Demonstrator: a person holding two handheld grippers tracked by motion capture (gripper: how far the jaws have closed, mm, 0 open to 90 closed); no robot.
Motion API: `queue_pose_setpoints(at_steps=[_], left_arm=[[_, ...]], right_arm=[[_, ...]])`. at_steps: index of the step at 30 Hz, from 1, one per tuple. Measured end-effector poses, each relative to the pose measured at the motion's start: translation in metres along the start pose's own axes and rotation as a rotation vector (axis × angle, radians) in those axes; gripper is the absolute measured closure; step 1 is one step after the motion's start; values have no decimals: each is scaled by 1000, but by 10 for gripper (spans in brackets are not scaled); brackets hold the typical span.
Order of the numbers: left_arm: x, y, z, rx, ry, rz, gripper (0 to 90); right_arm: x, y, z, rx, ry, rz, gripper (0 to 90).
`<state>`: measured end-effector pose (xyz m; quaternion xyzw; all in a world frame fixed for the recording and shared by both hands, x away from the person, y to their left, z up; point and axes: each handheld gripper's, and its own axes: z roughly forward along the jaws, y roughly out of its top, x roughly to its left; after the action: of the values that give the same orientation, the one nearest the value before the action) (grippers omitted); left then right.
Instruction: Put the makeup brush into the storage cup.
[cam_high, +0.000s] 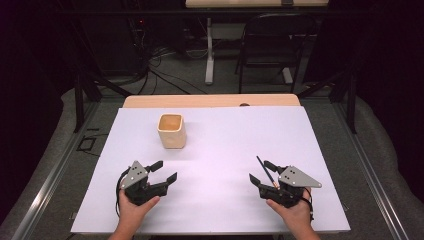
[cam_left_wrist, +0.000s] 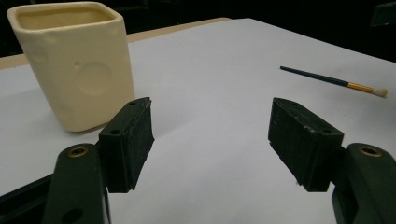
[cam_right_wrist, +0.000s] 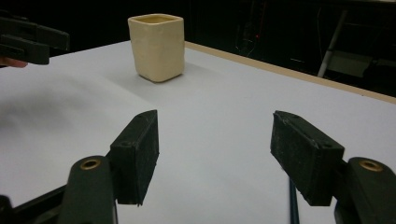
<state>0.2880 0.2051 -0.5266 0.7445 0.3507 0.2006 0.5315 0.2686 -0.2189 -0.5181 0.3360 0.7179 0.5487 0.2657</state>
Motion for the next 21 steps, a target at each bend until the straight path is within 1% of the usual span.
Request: queue_pose_setpoints(at_steps=[1, 2, 3, 4, 5, 6, 7, 8, 9, 11, 12, 14, 15, 16, 17, 18, 19, 20, 21], left_arm=[[0, 0, 0, 9, 3, -1, 305], [1, 1, 0, 13, -2, -6, 305], [1, 1, 0, 8, 0, -6, 303], [2, 1, -1, 13, 5, -3, 301], [2, 1, -2, 13, 8, -7, 302], [3, 1, -2, 11, 5, -19, 301], [2, 0, -3, 15, 11, -25, 301], [2, 0, -3, 15, 11, -25, 303], [2, 0, -3, 21, 13, -23, 314], [1, 1, -3, 29, 13, -16, 328], [0, 0, -3, 38, 16, -16, 328], [-1, 0, -3, 53, 26, -12, 334], [-1, -1, -2, 78, 37, -10, 336], [-1, -2, -2, 96, 46, -16, 339], [0, -3, -1, 107, 51, -14, 339], [0, -4, -2, 122, 58, -24, 342], [1, -5, -2, 126, 63, -30, 342], [2, -5, -3, 132, 79, -38, 343], [3, -5, -4, 125, 83, -37, 347]], right_arm=[[0, 0, -1, 7, 3, 2, 342], [0, 0, -1, 7, 3, 2, 342], [0, -1, -2, 9, 3, -1, 382], [0, -1, -2, 11, 5, 0, 388], [0, 0, -2, 23, 7, 1, 388], [0, 0, -2, 28, 8, 3, 389], [0, 0, -2, 40, 24, 7, 437], [0, 0, -2, 40, 24, 7, 437], [1, 0, -2, 41, 27, 20, 439], [1, 0, -2, 41, 26, 17, 439], [0, 1, -3, 43, 21, 6, 438], [0, 2, -5, 44, 14, 0, 433], [0, 3, -5, 39, 11, 5, 433], [-3, 4, -4, 58, 13, 8, 438], [-3, 4, -4, 58, 13, 8, 438], [-5, 5, -3, 73, 12, 11, 442], [-6, 5, -2, 80, 10, 17, 446], [-7, 5, -1, 94, 8, 16, 447], [-8, 6, 2, 138, -6, 16, 456]])
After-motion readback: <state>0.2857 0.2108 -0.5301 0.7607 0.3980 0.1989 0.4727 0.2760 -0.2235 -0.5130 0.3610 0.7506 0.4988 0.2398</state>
